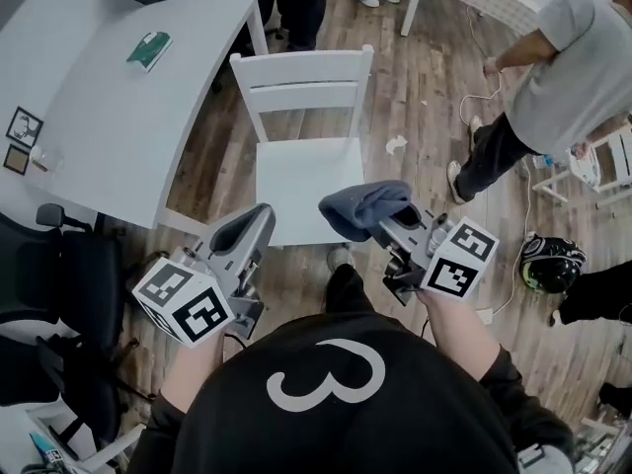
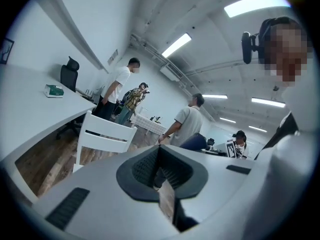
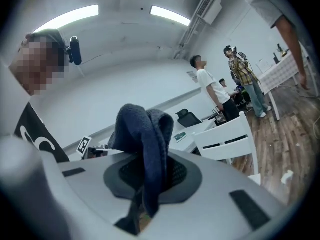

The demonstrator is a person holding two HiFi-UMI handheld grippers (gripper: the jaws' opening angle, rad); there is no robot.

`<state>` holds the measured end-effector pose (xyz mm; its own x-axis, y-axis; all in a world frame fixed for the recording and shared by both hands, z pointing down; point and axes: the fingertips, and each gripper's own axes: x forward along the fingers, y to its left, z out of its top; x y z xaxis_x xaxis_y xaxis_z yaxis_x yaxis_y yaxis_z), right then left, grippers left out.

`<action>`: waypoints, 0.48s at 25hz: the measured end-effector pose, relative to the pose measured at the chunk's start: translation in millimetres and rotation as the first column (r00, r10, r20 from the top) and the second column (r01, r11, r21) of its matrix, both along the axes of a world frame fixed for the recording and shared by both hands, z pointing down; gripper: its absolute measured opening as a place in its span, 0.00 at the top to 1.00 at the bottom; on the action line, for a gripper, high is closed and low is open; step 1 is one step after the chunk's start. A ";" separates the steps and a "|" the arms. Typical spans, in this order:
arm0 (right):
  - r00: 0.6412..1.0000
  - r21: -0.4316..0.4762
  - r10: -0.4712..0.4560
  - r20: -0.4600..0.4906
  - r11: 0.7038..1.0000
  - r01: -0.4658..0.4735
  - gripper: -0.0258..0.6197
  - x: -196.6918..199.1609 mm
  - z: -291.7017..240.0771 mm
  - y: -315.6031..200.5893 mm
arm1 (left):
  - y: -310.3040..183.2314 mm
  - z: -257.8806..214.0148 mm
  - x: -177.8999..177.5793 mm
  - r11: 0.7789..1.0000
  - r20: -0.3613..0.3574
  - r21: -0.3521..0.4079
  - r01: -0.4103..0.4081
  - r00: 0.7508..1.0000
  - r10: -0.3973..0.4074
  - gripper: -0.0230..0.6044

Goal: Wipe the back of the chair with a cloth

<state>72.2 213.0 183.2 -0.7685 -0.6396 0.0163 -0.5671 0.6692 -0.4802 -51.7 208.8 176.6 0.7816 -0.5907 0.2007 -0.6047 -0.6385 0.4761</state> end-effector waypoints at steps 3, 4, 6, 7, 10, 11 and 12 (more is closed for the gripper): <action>0.999 0.042 -0.025 0.042 0.999 0.023 0.88 -18.3 -23.1 41.2 | 33.4 -19.9 -11.8 0.998 -0.010 0.051 -0.021 1.000 0.022 0.94; 0.997 0.045 -0.031 0.069 0.999 0.028 0.88 -22.8 -28.4 52.7 | 42.7 -26.1 -13.5 0.997 -0.014 0.067 -0.032 0.999 0.033 0.94; 0.994 0.042 -0.034 0.102 0.999 0.030 0.88 -29.8 -34.3 72.7 | 60.2 -37.3 -15.3 0.994 -0.025 0.095 -0.049 0.998 0.051 0.94; 0.995 0.044 -0.028 0.098 0.999 0.024 0.88 -32.1 -35.7 81.5 | 68.5 -42.0 -16.2 0.993 -0.031 0.107 -0.054 0.998 0.058 0.94; 0.996 0.060 0.001 0.085 0.998 -0.006 0.88 -33.7 -41.0 99.9 | 86.7 -51.9 -17.8 0.990 -0.039 0.130 -0.061 0.997 0.067 0.94; 0.995 0.063 0.002 0.096 0.998 -0.008 0.88 -33.6 -43.5 103.6 | 89.9 -53.8 -17.9 0.989 -0.036 0.136 -0.063 0.997 0.068 0.94; 0.994 0.065 -0.001 0.106 0.998 -0.006 0.88 -33.9 -46.1 106.4 | 92.0 -55.5 -17.9 0.988 -0.032 0.141 -0.063 0.997 0.068 0.94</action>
<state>38.4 319.4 137.1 -0.7622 -0.6385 -0.1066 -0.5171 0.6997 -0.4930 -69.6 300.8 121.0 0.8250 -0.5579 0.0903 -0.5429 -0.7379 0.4009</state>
